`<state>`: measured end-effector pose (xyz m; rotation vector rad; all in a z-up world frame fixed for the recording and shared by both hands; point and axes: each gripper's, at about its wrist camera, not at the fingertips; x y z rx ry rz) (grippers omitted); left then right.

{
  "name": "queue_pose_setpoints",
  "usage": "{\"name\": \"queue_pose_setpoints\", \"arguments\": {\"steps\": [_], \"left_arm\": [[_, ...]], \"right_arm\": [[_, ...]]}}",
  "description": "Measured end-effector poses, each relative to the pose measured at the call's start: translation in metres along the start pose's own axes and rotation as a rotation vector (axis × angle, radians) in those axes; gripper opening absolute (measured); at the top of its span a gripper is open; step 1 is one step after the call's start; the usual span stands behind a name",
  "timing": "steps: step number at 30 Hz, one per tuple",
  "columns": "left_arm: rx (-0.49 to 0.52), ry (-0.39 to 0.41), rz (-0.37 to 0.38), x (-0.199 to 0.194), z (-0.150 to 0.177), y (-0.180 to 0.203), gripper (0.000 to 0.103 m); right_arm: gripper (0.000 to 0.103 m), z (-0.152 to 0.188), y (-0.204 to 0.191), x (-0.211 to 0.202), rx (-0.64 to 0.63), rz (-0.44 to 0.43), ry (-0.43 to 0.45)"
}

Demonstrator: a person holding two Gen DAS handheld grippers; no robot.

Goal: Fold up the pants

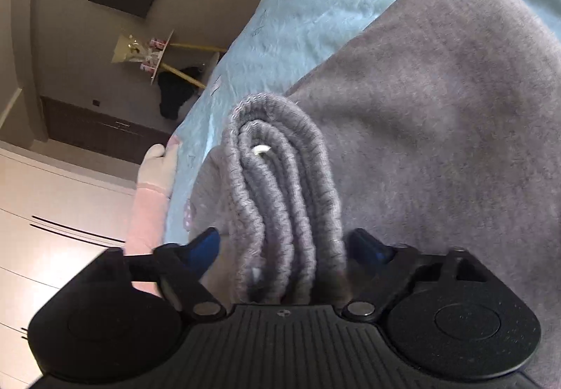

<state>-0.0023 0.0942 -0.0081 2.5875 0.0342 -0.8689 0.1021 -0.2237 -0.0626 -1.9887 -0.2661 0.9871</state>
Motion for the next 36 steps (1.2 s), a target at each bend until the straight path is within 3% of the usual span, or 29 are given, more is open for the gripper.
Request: {"name": "queue_pose_setpoints", "arguments": {"steps": [2, 5, 7, 9, 12, 24, 30, 36], "left_arm": [[-0.014, 0.0, 0.0, -0.002, 0.002, -0.001, 0.087], [-0.031, -0.008, -0.005, -0.002, 0.004, -0.003, 0.087], [-0.041, -0.018, -0.015, -0.001, 0.004, -0.004, 0.088], [-0.043, -0.019, -0.026, -0.001, 0.004, -0.003, 0.088], [-0.026, -0.016, -0.046, -0.003, 0.005, 0.002, 0.088], [-0.013, 0.002, -0.019, -0.025, 0.012, 0.015, 0.087], [0.056, -0.005, 0.006, -0.024, 0.018, 0.035, 0.088], [0.116, -0.063, 0.06, -0.02, 0.026, 0.05, 0.087]], "right_arm": [[0.049, 0.003, -0.007, 0.006, -0.049, 0.027, 0.001], [0.068, 0.004, -0.011, 0.016, -0.036, 0.027, -0.029], [0.068, 0.008, -0.02, 0.021, -0.075, 0.045, -0.04], [0.048, 0.014, -0.036, 0.022, -0.177, 0.107, -0.019], [0.042, 0.021, -0.059, 0.015, -0.3, 0.13, 0.026], [0.039, 0.016, -0.104, -0.039, -0.362, 0.013, 0.159], [0.039, 0.006, -0.1, -0.067, -0.332, 0.005, 0.232], [0.039, -0.004, -0.079, -0.099, -0.276, 0.033, 0.297]]}}
Point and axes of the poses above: each gripper's, at about its wrist camera, not at the fingertips, and x roughly the way its jaws point, y to its right, z to its underside, and after that the axes turned 9 degrees about y, right-handed
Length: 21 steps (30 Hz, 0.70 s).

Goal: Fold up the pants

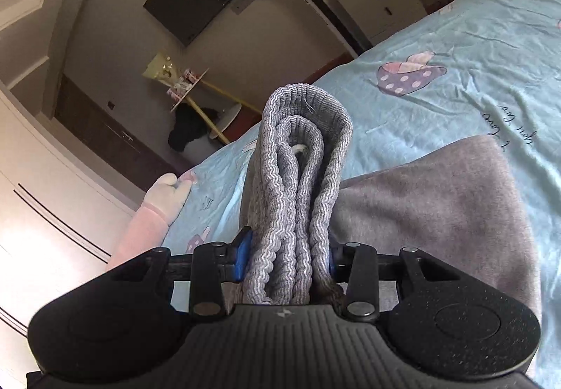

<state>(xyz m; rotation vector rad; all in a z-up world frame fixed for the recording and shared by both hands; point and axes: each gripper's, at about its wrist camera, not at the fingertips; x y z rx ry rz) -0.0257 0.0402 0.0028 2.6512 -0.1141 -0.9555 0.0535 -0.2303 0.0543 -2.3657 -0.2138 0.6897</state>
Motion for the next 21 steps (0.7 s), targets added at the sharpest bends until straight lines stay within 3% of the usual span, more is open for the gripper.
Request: {"name": "queue_pose_setpoints", "arguments": {"steps": [4, 12, 21], "left_arm": [[0.046, -0.032, -0.027, 0.017, 0.003, 0.012, 0.087], [-0.064, -0.018, -0.022, 0.016, 0.003, -0.004, 0.08], [-0.059, 0.017, -0.007, 0.005, -0.002, 0.001, 0.078]], "right_arm": [[0.039, -0.004, 0.013, -0.012, 0.028, 0.019, 0.025], [0.039, 0.0, 0.042, -0.02, 0.026, 0.099, 0.034], [0.041, 0.019, 0.061, -0.01, -0.113, 0.244, -0.026]]}}
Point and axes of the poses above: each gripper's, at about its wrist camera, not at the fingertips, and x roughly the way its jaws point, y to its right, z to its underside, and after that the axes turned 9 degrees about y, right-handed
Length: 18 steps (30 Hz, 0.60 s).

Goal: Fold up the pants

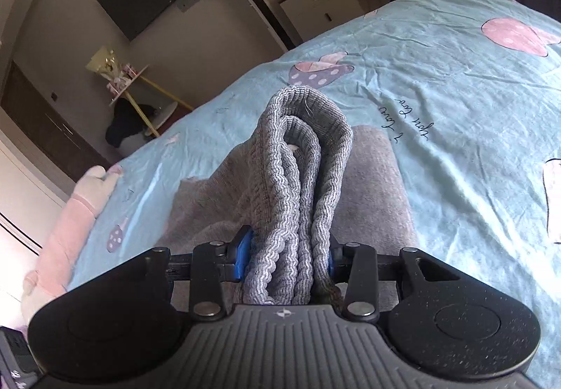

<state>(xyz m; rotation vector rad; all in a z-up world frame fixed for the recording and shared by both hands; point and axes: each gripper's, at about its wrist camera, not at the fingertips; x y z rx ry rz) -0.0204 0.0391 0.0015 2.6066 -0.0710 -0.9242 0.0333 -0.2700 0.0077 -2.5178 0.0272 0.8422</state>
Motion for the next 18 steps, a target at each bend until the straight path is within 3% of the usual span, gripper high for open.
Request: {"name": "queue_pose_setpoints", "arguments": {"steps": [3, 5, 9, 12, 15, 18], "left_arm": [[-0.01, 0.036, 0.025, -0.013, -0.008, 0.002, 0.079], [-0.002, 0.081, 0.036, -0.022, -0.015, 0.003, 0.081], [0.015, 0.128, 0.027, -0.022, -0.025, 0.008, 0.084], [0.009, 0.098, 0.017, -0.006, -0.024, 0.01, 0.084], [-0.011, 0.059, 0.026, 0.004, -0.017, 0.012, 0.084], [0.04, 0.038, 0.017, 0.009, -0.008, 0.019, 0.084]], "right_arm": [[0.055, 0.002, 0.007, -0.005, -0.031, 0.105, -0.002], [0.055, 0.002, 0.008, -0.021, -0.07, 0.156, 0.052], [0.056, 0.002, 0.017, -0.054, 0.067, 0.062, 0.071], [0.056, 0.016, 0.03, -0.057, 0.262, -0.035, 0.002], [0.055, 0.034, 0.038, -0.043, 0.341, -0.015, -0.037], [0.055, 0.037, 0.042, -0.037, 0.388, -0.023, 0.012]]}}
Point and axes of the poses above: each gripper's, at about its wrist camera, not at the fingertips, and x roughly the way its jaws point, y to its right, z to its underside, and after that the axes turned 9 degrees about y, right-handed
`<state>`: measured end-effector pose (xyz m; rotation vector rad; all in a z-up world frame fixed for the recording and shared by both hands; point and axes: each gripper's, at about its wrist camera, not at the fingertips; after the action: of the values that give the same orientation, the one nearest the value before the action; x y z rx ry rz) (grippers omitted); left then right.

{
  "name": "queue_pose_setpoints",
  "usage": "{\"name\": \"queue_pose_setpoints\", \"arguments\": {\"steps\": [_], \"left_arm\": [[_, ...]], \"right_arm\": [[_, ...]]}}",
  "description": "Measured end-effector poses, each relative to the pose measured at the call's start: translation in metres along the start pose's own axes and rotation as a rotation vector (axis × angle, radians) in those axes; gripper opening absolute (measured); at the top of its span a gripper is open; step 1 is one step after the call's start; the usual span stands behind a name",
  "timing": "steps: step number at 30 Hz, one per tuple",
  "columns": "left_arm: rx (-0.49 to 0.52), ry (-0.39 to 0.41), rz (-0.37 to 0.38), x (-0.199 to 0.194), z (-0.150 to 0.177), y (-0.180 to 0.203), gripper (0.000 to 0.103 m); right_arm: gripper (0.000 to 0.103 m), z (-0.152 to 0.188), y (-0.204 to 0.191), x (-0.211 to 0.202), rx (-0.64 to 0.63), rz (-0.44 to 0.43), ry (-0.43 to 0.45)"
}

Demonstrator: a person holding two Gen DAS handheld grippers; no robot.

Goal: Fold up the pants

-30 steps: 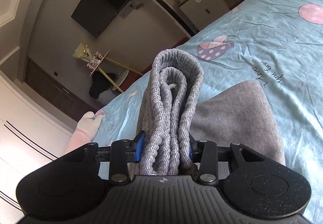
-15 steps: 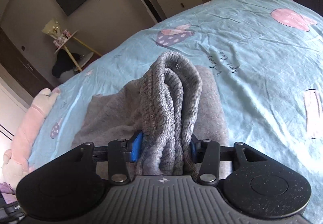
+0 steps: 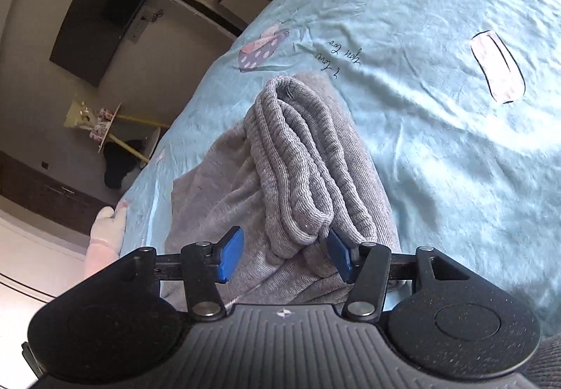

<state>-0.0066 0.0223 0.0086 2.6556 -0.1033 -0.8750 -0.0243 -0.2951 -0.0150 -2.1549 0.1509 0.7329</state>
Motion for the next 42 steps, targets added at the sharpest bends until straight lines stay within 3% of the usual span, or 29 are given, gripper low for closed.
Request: {"name": "queue_pose_setpoints", "arguments": {"steps": [5, 9, 13, 17, 19, 21, 22, 26, 32, 34, 37, 40, 42], "left_arm": [[0.037, -0.01, -0.002, -0.001, 0.003, 0.006, 0.084], [0.011, -0.012, -0.001, -0.004, 0.004, 0.001, 0.084], [0.007, -0.016, -0.01, -0.002, 0.003, 0.002, 0.084], [0.04, -0.026, -0.007, 0.0, 0.004, 0.01, 0.085], [0.056, -0.031, -0.008, 0.0, 0.006, 0.013, 0.085], [0.065, -0.034, -0.012, 0.0, 0.007, 0.015, 0.085], [0.069, -0.035, -0.013, 0.0, 0.007, 0.016, 0.085], [0.075, -0.025, -0.012, -0.003, 0.004, 0.016, 0.085], [0.036, 0.02, -0.002, -0.014, -0.008, 0.014, 0.085], [0.032, 0.021, 0.002, -0.012, -0.011, 0.013, 0.086], [0.041, -0.009, -0.028, 0.001, -0.01, 0.009, 0.086], [0.064, -0.065, -0.057, 0.015, -0.008, 0.0, 0.086], [0.073, -0.074, -0.071, 0.016, -0.011, -0.007, 0.085]], "right_arm": [[0.053, -0.004, 0.006, 0.014, 0.083, 0.008, 0.024], [0.028, -0.003, 0.002, 0.007, 0.028, 0.006, 0.038], [0.029, -0.002, 0.005, 0.008, 0.039, 0.009, 0.023], [0.046, -0.004, -0.002, 0.025, 0.031, -0.003, -0.01], [0.046, -0.004, -0.004, 0.034, 0.024, 0.006, -0.019], [0.041, -0.005, -0.004, 0.041, 0.033, 0.017, -0.031], [0.032, -0.006, -0.006, 0.043, 0.014, 0.035, -0.034], [0.026, -0.003, -0.024, 0.033, -0.139, 0.063, -0.008], [0.024, -0.011, -0.037, -0.007, -0.138, -0.059, 0.049], [0.024, -0.009, -0.034, -0.004, -0.173, -0.03, 0.035], [0.026, 0.001, -0.02, 0.019, -0.231, 0.108, -0.069], [0.028, 0.001, -0.017, 0.017, -0.234, 0.09, -0.077], [0.039, -0.003, -0.023, 0.01, -0.265, 0.099, -0.082]]}}
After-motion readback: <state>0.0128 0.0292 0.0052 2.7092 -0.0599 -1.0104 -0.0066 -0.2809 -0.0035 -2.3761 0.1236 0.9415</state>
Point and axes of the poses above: each gripper's, at about its wrist camera, not at the fingertips, and x roughly the way its jaws point, y to its right, z to its underside, and after that the axes turned 9 degrees about y, right-handed
